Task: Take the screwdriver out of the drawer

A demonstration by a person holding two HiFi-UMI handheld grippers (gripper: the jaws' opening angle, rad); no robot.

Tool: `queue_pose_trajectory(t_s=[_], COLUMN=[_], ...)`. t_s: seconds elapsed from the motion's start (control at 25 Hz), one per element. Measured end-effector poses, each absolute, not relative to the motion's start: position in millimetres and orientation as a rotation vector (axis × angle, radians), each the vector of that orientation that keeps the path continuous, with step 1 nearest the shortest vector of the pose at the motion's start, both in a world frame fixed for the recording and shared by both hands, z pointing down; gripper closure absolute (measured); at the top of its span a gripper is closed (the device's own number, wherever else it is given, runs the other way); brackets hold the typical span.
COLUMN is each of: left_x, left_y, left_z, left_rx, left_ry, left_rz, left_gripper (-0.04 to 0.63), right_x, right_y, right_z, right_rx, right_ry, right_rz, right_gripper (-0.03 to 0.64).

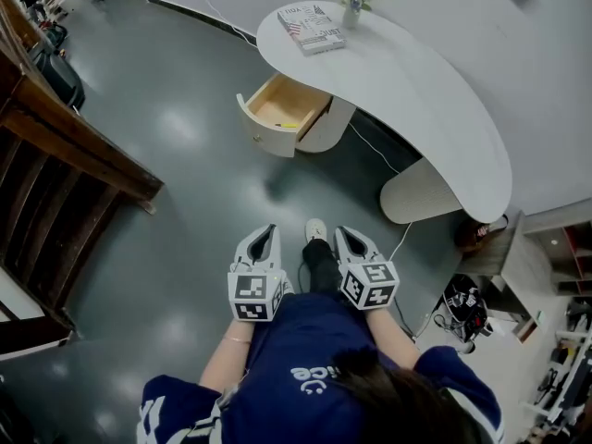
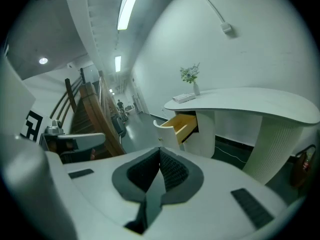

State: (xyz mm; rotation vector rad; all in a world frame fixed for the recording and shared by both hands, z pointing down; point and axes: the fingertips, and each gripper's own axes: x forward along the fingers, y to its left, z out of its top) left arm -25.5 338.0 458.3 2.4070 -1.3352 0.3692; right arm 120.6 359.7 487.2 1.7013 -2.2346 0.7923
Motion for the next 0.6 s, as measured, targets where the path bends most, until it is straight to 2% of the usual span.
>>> queue_pose_trajectory(t_s=[0.6], left_x=[-12.1], left_y=[219.1], left_z=[452.7], left_rx=[2.270], left_ry=[-1.535], left_rz=[0.377], left_gripper=[0.591], right_x=[115.6], right_y=[209.4], right_z=[491.8], right_rx=[1.335], right_ry=[-2.455], right_rz=[0.956], right_gripper=[0.611])
